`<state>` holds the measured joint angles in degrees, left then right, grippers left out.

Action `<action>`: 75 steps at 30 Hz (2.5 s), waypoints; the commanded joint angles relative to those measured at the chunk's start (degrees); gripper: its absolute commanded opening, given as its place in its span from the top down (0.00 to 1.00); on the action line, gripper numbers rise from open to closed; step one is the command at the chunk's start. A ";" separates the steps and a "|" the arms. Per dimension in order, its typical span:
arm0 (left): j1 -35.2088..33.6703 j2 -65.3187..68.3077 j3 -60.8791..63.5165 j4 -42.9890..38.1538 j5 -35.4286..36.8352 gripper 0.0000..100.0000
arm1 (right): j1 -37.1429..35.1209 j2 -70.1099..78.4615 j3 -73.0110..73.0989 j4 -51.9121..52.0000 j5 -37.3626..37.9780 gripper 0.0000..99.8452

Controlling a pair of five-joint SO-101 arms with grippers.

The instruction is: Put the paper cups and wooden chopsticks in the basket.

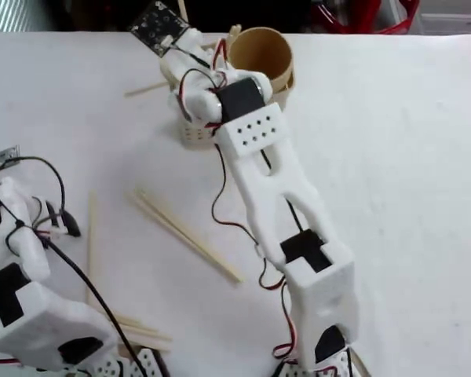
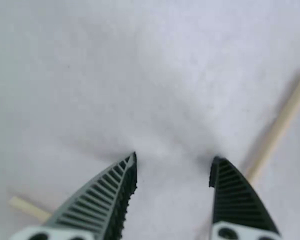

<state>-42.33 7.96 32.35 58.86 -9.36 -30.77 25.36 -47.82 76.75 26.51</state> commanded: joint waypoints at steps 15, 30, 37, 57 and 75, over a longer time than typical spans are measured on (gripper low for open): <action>0.22 0.75 0.09 -1.58 0.70 0.76 | 1.01 -22.02 -15.38 22.37 0.18 0.79; 0.31 0.75 0.09 -1.58 0.62 0.76 | 22.37 -20.00 8.18 4.09 -3.16 0.79; 0.31 0.75 0.09 -1.58 0.62 0.76 | 21.93 -13.76 8.18 -10.51 -12.75 0.78; 0.31 0.75 0.09 -1.58 0.62 0.76 | 20.88 -2.15 8.18 -10.07 -12.66 0.79; 0.31 0.75 0.09 -1.58 0.62 0.76 | 19.74 5.67 -0.70 -4.00 -12.66 0.98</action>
<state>-42.33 7.96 32.35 58.86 -9.36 -9.41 31.25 -46.33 66.46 14.20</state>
